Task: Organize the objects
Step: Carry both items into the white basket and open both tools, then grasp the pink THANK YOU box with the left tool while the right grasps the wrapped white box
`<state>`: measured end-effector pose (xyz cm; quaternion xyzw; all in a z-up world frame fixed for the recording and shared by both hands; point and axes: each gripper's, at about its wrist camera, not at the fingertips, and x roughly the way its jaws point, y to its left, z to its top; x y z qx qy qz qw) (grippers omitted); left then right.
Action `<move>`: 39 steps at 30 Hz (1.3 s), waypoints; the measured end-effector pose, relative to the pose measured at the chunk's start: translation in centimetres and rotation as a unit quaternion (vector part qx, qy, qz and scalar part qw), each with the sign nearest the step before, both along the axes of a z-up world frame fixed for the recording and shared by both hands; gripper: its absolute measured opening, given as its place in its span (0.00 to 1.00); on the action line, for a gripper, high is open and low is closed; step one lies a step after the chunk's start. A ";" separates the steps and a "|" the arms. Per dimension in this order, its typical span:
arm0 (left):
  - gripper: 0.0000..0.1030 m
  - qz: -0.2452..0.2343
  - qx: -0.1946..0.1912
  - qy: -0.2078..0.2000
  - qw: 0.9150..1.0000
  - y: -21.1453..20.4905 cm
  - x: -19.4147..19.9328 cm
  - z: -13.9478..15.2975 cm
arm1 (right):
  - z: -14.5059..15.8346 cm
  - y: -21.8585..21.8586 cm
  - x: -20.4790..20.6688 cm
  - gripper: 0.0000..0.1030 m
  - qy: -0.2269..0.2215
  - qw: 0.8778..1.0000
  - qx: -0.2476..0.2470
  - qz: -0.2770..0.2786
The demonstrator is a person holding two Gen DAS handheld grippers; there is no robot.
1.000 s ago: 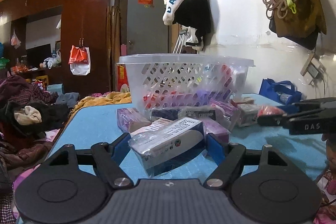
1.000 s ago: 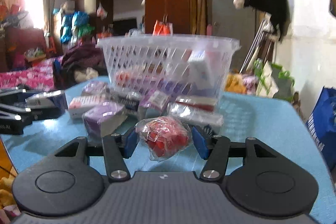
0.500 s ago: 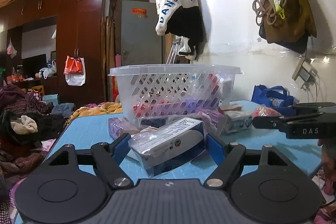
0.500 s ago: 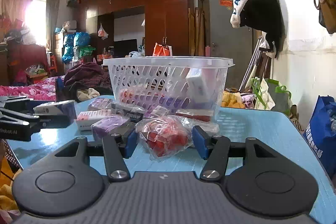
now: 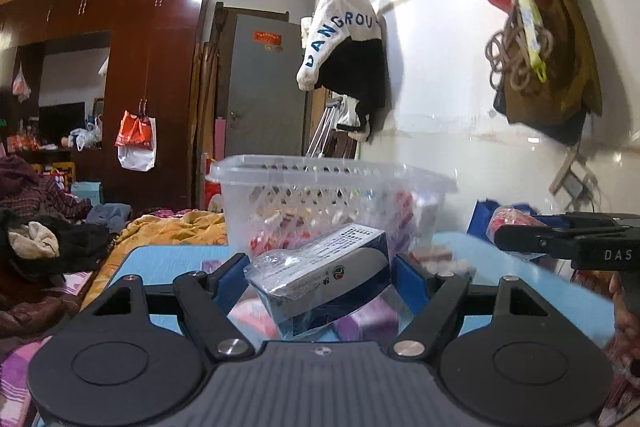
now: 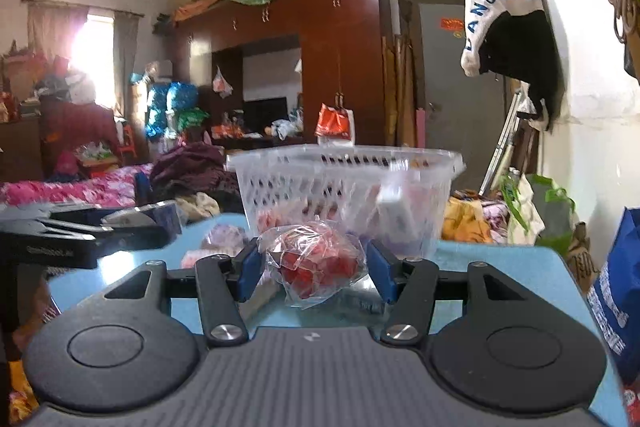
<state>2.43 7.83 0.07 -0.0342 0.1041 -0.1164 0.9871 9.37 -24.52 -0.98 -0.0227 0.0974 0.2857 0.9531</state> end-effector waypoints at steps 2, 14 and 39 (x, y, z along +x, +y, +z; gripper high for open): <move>0.78 -0.004 -0.008 0.001 1.000 0.5 1.2 1.3 | 1.2 0.6 1.5 0.57 0.000 1.000 -0.011 -0.012; 0.78 0.034 -0.020 0.059 0.998 0.9 17.4 9.4 | 5.9 6.9 14.6 0.58 0.005 0.996 -0.062 -0.059; 0.96 0.001 -0.014 0.162 0.987 3.9 8.8 -1.0 | -3.3 1.1 9.0 1.00 0.166 0.980 -0.065 -0.090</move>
